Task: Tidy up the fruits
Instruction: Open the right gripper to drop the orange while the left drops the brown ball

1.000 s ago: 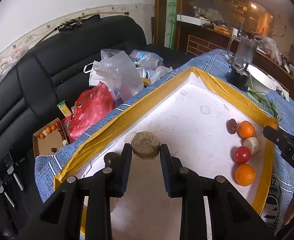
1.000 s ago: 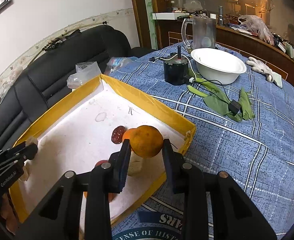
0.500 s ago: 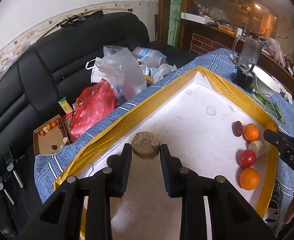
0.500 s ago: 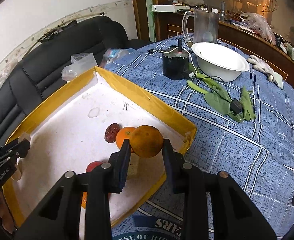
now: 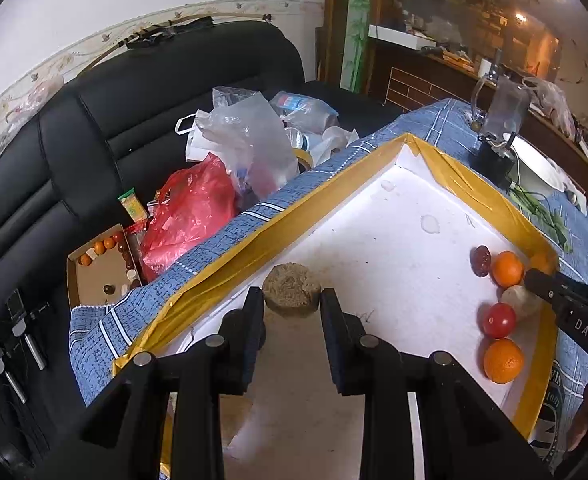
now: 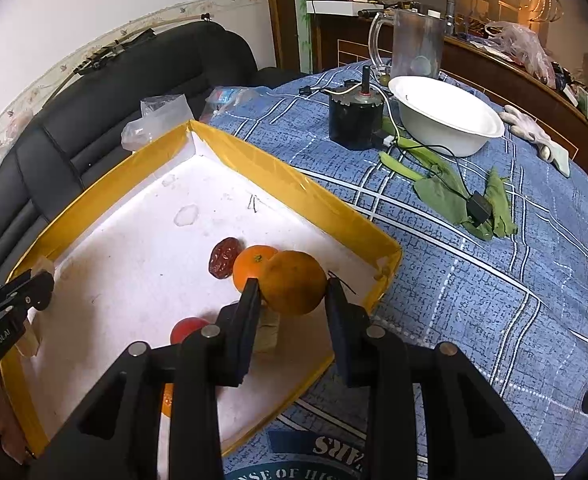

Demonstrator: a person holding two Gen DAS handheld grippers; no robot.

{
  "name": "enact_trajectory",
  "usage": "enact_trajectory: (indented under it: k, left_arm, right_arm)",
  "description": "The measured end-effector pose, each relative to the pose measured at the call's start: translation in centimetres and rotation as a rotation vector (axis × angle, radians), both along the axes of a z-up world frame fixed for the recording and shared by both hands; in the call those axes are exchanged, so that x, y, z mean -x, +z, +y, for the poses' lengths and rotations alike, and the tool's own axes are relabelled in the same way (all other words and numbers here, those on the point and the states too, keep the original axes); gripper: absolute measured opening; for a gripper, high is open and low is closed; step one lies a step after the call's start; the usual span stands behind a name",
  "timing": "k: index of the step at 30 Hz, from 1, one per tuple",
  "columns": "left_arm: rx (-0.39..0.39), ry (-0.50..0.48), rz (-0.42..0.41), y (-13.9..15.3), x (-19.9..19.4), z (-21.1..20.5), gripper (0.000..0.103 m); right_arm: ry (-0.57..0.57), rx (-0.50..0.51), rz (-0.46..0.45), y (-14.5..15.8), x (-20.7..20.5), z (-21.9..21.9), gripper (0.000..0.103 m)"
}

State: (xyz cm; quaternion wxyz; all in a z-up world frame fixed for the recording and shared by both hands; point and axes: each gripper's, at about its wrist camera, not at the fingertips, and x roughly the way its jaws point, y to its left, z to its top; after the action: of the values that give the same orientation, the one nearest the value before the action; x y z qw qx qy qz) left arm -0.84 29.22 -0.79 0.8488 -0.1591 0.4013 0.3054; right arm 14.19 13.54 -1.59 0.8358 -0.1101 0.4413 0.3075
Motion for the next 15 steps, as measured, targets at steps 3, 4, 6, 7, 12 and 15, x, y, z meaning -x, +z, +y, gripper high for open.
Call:
enact_trajectory:
  k: [3, 4, 6, 7, 12, 15]
  left_arm:
    - [0.008, 0.021, -0.004, 0.1, 0.5, 0.4, 0.038]
    - [0.009, 0.029, -0.004, 0.2, 0.6, 0.5, 0.044]
    - [0.028, 0.053, -0.012, 0.4, 1.1, 0.8, 0.066]
    - [0.036, 0.065, -0.018, 0.5, 1.3, 0.9, 0.069]
    - [0.021, 0.088, -0.046, 1.5, 2.5, 0.4, 0.076]
    - [0.020, 0.092, -0.045, 1.8, 2.8, 0.0, 0.078]
  right_arm:
    - [0.009, -0.006, -0.011, 0.5, 0.4, -0.2, 0.054]
    - [0.012, -0.005, -0.023, 0.8, 0.6, -0.3, 0.058]
    - [0.012, 0.001, -0.050, 1.4, 1.1, -0.5, 0.077]
    - [0.013, -0.002, -0.059, 1.6, 1.3, -0.7, 0.078]
    - [-0.007, -0.047, -0.093, 3.0, 2.5, -3.3, 0.078]
    - [-0.043, -0.059, -0.098, 3.3, 2.9, -6.0, 0.079]
